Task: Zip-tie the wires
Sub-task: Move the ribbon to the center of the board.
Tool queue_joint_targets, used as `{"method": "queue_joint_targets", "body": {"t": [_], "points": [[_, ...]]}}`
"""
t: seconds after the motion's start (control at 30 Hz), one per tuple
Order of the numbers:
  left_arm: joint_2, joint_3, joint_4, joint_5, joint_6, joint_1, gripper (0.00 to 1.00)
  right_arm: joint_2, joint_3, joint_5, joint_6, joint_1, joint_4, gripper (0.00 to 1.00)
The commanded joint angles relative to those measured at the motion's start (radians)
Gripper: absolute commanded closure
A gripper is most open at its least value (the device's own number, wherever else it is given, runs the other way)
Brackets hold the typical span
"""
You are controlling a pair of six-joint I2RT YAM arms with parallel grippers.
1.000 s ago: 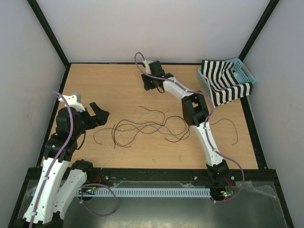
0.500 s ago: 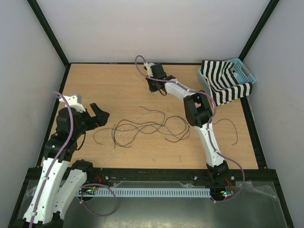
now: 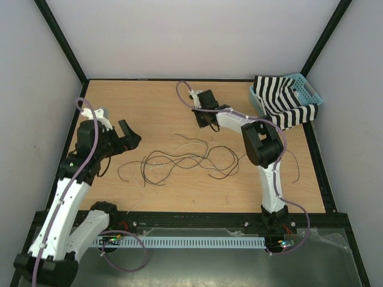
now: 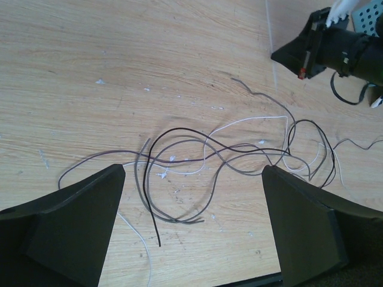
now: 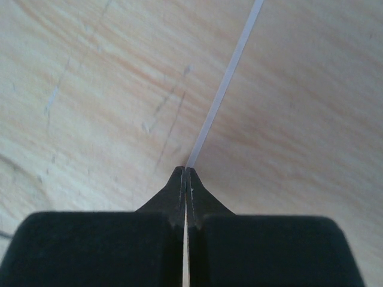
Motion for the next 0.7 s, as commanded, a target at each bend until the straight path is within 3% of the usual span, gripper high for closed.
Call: {"method": "queue_joint_targets", "body": {"t": [0.0,0.2,0.4,0.53,0.67], "points": [[0.115,0.07,0.013,0.064,0.019,0.001,0.01,-0.073,-0.168,-0.003,0.0,0.004,-0.026,0.99],[0.316,0.166,0.017,0.145,0.048,-0.001,0.01,-0.197,-0.326,-0.051,0.02,0.004,0.013,0.97],[0.539,0.271,0.066,0.169,0.086,-0.057,0.01,-0.312,-0.356,-0.091,0.073,0.005,0.016,0.78],[0.691,0.323,0.205,0.193,0.079,-0.095,0.01,-0.427,-0.36,-0.083,0.117,-0.002,0.013,0.66],[0.889,0.464,0.253,0.2,0.099,-0.152,0.04,-0.561,-0.409,-0.048,0.162,-0.033,0.004,0.6]]}}
